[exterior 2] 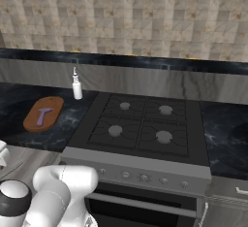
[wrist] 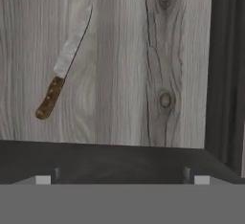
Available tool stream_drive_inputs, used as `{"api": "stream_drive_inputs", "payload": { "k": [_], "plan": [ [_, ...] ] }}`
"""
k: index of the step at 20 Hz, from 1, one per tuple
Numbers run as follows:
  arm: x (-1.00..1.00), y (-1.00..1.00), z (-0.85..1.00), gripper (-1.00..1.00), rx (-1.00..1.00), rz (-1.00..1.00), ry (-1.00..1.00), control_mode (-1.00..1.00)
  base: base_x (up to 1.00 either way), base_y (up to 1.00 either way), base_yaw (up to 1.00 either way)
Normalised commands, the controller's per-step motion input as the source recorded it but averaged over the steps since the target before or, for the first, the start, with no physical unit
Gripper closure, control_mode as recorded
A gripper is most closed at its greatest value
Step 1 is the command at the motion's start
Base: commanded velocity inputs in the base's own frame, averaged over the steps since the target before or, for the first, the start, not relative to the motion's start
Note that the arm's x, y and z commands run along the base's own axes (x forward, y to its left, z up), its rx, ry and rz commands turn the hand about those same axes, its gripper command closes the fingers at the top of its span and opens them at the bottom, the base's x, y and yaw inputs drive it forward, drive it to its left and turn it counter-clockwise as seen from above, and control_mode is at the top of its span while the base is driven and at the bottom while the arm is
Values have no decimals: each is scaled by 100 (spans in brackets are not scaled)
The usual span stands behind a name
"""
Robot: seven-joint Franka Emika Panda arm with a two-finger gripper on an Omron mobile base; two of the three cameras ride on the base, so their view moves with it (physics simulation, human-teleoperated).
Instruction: Open the drawer on the left and place the cutting tools on the cutting board.
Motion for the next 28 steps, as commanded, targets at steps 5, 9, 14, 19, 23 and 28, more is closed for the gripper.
{"api": "stream_drive_inputs", "payload": {
  "k": [5,9,14,19,23,28],
  "plan": [
    [1,13,-23,-100,0,0,2,-100,0,0,0],
    [8,3,-36,-100,0,0,4,-100,0,0,0],
    [4,2,-40,-100,0,0,8,-100,0,0,0],
    [0,3,-32,-100,0,1,8,-100,0,0,0],
    [-10,15,-34,-100,0,7,9,-100,0,0,0],
    [-11,21,-16,-100,0,7,7,-100,0,0,0]
  ]
}}
